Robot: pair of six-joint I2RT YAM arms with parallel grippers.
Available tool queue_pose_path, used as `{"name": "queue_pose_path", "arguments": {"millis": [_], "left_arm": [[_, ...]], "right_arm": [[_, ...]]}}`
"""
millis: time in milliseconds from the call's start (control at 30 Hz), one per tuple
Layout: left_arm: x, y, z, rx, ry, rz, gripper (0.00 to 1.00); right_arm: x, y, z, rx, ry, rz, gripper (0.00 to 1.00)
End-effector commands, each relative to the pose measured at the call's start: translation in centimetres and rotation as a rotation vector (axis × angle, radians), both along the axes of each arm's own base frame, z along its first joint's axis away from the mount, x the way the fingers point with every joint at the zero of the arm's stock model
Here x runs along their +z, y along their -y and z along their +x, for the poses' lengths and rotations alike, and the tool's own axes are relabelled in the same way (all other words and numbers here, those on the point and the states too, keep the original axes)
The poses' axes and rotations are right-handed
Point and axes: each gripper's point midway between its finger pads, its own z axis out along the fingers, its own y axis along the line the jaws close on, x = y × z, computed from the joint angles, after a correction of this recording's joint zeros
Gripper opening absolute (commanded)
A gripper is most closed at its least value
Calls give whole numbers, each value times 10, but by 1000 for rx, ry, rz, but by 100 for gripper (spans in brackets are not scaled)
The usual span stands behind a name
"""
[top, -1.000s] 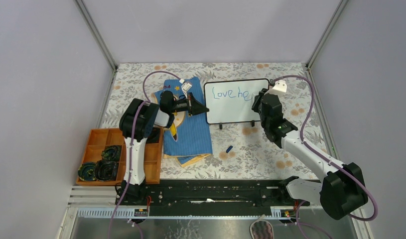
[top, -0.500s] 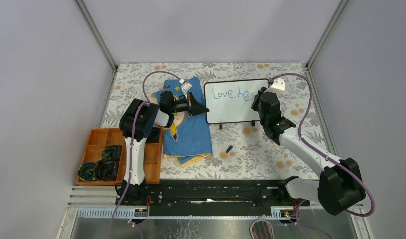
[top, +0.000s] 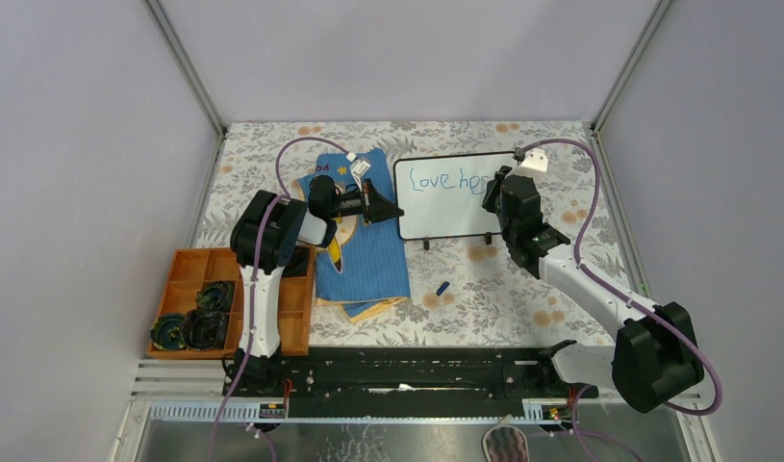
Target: Write a sentence on the whiteboard
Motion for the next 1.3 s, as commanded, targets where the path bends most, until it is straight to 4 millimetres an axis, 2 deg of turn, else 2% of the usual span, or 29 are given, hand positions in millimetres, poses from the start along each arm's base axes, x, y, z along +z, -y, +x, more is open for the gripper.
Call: {"name": "queue_pose_path", "arguments": {"millis": [0,233,800,1267], "left_arm": [[-26,-6,-5,20,-72,48,0],[-25,-6,-4,21,-70,48,0],[-24,-6,-4,23,-69,51,0],[-25,-6,-5,22,-71,52,0]], "right_arm": [[12,-7,7,27,30,29,0],[0,-3,-2,18,-5,27,0],[-6,7,-10,-16,-31,7,0],[4,17,-7,-57,-17,-17,0]]}}
